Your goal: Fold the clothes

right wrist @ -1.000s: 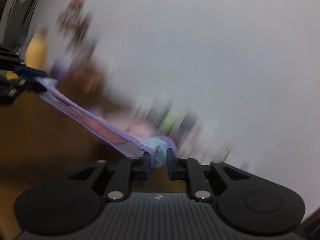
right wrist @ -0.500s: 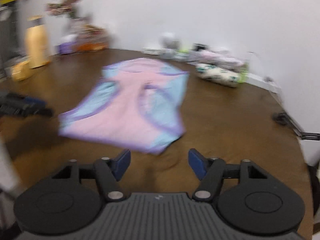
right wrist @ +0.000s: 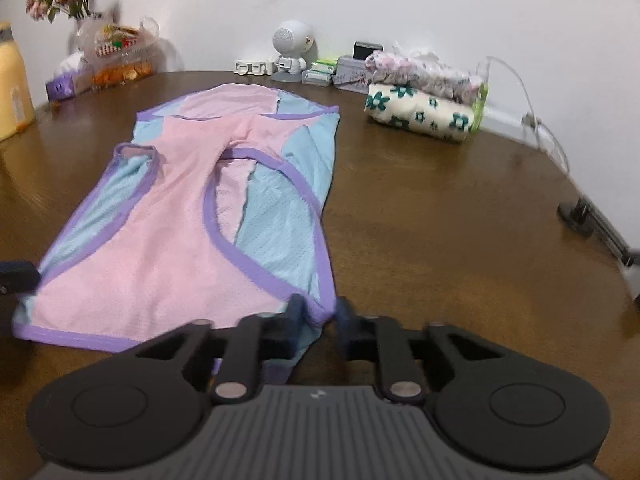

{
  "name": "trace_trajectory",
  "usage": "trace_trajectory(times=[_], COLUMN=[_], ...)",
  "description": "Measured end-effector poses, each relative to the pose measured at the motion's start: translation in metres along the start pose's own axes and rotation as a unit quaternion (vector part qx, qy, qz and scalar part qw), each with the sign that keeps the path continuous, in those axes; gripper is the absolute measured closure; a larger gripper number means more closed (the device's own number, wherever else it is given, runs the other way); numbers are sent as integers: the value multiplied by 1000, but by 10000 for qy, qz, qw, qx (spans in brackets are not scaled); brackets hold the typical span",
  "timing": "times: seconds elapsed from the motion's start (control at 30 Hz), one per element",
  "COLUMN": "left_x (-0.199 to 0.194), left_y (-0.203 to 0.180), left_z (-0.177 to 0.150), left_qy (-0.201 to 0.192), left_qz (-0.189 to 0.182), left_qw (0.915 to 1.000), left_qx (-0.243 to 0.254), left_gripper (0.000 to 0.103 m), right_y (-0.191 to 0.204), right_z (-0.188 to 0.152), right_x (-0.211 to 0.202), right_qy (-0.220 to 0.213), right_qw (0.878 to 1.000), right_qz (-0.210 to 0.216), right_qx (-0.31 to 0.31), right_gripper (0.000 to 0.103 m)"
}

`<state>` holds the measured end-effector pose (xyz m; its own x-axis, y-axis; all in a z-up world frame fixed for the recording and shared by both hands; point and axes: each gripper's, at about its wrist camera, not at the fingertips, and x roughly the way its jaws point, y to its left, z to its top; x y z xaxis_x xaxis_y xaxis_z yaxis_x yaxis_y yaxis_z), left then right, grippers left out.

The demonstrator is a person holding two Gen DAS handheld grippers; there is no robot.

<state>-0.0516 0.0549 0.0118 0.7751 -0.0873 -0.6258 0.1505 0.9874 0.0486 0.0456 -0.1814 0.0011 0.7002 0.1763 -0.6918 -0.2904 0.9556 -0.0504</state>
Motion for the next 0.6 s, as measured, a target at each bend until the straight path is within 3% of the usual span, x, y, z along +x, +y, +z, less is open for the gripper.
trace_trajectory(times=[0.07, 0.1, 0.2, 0.3, 0.33, 0.37, 0.43, 0.53, 0.6], left_x=[-15, -24, -49, -69, -73, -75, -68, -32, 5], left_y=[0, 1, -5, -5, 0, 7, 20, 40, 56], left_z=[-9, -14, -34, -40, -35, -26, -8, 24, 44], left_qy=[132, 251, 558, 500, 374, 186, -127, -382, -246], left_qz=[-282, -611, -1550, -1889, -1859, -1728, -1323, -249, 31], left_qw=[9992, 9965, 9815, 9743, 9751, 9778, 9850, 9955, 9967], left_qx=[-255, -511, -975, -1116, -1148, -1167, -1096, -836, -767], left_gripper=[100, 100, 98, 92, 90, 80, 59, 56, 56], right_y=[3, 4, -3, -22, -27, -33, -32, -15, -2], right_z=[-11, -18, -40, -49, -50, -51, -49, -41, -36], right_x=[-13, -22, -46, -66, -72, -78, -95, -105, -99], right_qy=[64, 114, 253, 321, 311, 301, 2, -350, -446], right_qw=[9997, 9994, 9974, 9961, 9956, 9949, 9970, 9987, 9981], right_qz=[-113, -156, -269, -548, -684, -820, -679, -124, 60], right_qx=[-191, -288, -623, -612, -558, -504, -380, -362, -410], right_gripper=[92, 92, 92, 86, 83, 76, 61, 59, 59])
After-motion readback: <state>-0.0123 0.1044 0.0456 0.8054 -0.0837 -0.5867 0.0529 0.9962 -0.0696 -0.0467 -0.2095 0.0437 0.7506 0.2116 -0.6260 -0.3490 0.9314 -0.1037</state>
